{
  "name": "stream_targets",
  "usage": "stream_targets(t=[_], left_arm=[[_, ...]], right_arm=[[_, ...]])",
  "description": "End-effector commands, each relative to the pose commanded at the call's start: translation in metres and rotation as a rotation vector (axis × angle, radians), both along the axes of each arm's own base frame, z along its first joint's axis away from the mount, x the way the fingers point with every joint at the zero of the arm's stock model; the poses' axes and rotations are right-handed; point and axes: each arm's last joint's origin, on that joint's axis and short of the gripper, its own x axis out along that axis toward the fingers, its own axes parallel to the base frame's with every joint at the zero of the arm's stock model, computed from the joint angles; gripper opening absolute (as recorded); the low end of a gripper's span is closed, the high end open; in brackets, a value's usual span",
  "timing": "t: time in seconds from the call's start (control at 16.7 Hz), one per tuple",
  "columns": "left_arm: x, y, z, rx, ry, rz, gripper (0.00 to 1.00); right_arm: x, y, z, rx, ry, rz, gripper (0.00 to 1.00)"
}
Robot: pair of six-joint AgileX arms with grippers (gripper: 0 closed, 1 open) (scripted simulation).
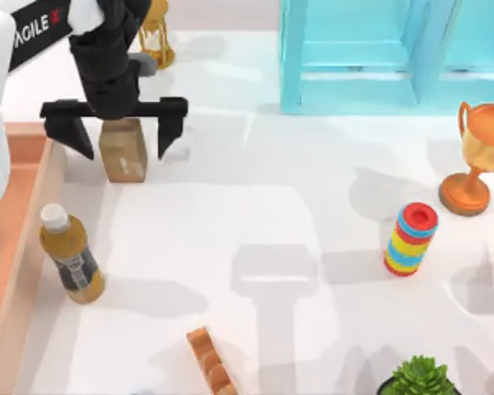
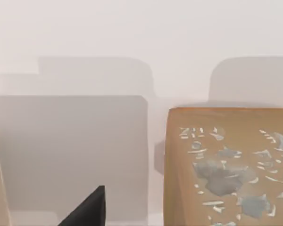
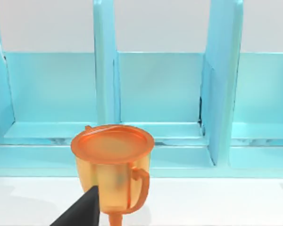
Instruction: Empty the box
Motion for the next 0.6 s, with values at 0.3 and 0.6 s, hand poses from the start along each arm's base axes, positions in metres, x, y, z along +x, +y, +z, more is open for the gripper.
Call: stream_targets(t=[0.3, 0.6], left_arm=[[-0.006, -0.02, 0.025, -0.031, -0.01, -0.065, 1.0], [-0.021, -0.029, 0.083, -0.055, -0.001, -0.111, 1.0]], right_arm=[[0.0, 0.0, 0.0, 0.0, 0.0, 0.0, 1.0], [0.0, 0.0, 0.0, 0.0, 0.0, 0.0, 1.0]])
